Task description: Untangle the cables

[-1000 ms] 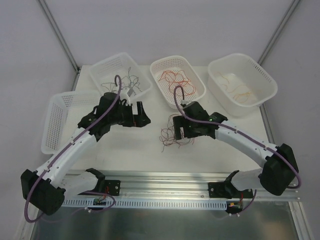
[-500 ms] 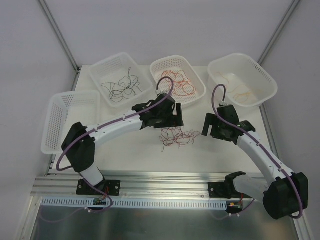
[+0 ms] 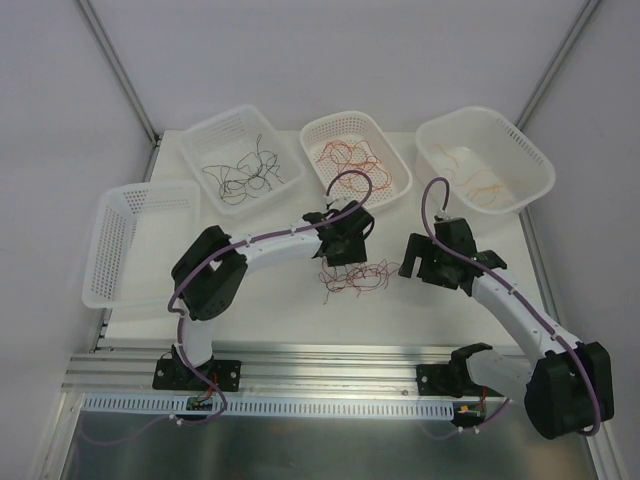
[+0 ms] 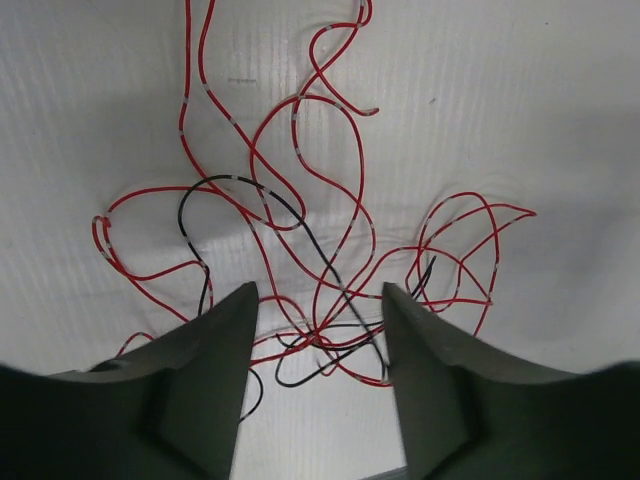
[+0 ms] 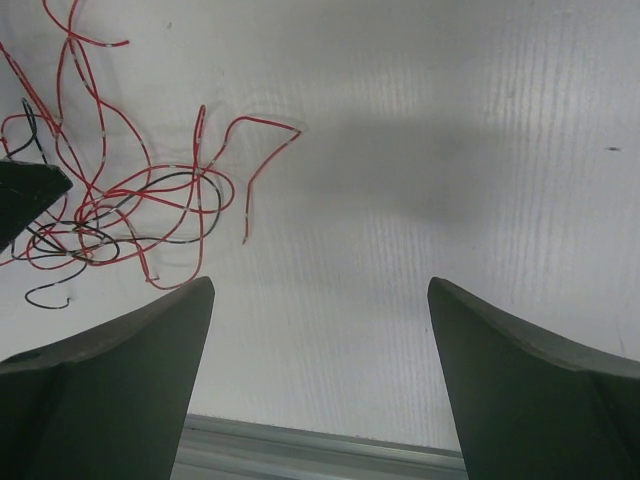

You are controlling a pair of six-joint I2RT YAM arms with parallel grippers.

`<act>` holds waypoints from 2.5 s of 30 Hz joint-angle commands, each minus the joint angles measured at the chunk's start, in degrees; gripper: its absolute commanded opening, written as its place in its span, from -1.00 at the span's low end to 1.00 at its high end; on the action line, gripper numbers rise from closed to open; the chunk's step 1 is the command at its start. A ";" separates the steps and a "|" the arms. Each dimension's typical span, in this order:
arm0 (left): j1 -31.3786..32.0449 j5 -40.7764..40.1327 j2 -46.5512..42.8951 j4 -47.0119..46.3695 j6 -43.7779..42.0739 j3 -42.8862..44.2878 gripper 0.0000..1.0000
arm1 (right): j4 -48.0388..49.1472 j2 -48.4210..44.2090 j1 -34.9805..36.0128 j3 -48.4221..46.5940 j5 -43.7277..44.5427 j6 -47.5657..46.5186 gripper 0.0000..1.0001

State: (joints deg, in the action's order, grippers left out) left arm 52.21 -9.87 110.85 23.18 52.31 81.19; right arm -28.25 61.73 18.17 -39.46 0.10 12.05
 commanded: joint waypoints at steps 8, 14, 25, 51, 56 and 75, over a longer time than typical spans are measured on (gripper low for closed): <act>1.41 -0.95 -7.04 0.20 0.16 -4.19 -1.00 | 8.38 6.99 2.12 -1.14 -7.31 2.88 0.85; 1.76 0.38 -12.49 0.20 -1.60 -7.44 -1.00 | 12.51 14.11 7.66 -3.95 -8.18 3.77 0.85; 1.85 0.03 -21.62 0.29 -4.41 -10.87 -1.00 | 13.22 20.97 11.80 -6.51 -9.77 3.24 0.75; -12.99 -10.60 -50.11 26.29 -25.94 4.92 -1.00 | 2.59 17.20 1.00 -4.13 1.74 -2.03 -0.99; -21.96 -20.70 -49.50 33.15 -32.69 15.81 -1.00 | -1.01 13.51 -4.18 -3.52 3.07 -3.26 -0.99; -32.25 -11.14 -31.85 21.74 -45.81 35.53 -1.00 | -3.13 4.63 -5.96 -2.38 -6.68 -4.32 -0.94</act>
State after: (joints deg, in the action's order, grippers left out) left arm 21.39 -24.16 75.53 50.57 10.35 114.45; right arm -29.69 69.30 12.21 -42.28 -3.42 9.06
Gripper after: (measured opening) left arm 0.007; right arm 0.031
